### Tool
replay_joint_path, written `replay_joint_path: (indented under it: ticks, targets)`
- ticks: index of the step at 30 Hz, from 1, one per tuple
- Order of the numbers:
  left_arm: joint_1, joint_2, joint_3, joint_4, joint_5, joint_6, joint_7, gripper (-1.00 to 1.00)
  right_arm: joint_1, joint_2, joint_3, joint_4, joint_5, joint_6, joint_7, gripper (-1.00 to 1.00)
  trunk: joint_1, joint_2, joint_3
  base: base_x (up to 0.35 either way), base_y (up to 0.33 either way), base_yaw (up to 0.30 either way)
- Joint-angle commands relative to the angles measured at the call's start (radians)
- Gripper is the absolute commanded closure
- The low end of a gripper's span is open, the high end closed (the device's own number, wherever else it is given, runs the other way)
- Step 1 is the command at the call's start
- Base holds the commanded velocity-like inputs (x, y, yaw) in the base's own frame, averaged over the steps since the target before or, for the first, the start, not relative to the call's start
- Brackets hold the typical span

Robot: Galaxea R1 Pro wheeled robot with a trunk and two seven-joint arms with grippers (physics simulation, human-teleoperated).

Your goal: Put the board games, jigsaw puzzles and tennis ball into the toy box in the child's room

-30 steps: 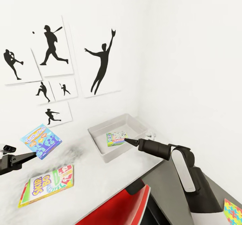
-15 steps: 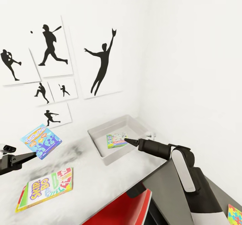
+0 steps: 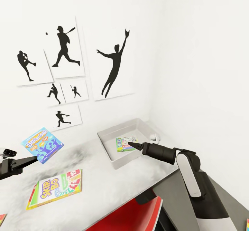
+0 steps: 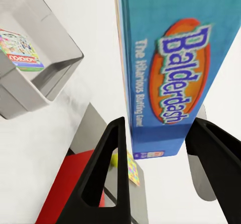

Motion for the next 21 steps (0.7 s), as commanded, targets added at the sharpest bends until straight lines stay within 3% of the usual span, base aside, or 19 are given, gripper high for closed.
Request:
replay_joint_path:
  ticks: [1,21]
  targets:
    - [-0.001,0.0,0.0,0.0,0.0,0.01,-0.004,1.0,-0.001,0.0,-0.001,0.0,0.007,0.003,0.007,-1.0,0.001,-0.002,-0.002,0.0,0.0,0.023]
    - [-0.001,0.0,0.001,0.0,0.0,0.01,-0.004,1.0,-0.001,0.0,-0.002,0.036,0.008,-0.024,0.007,-1.0,0.001,-0.002,-0.002,0.056,0.0,0.002]
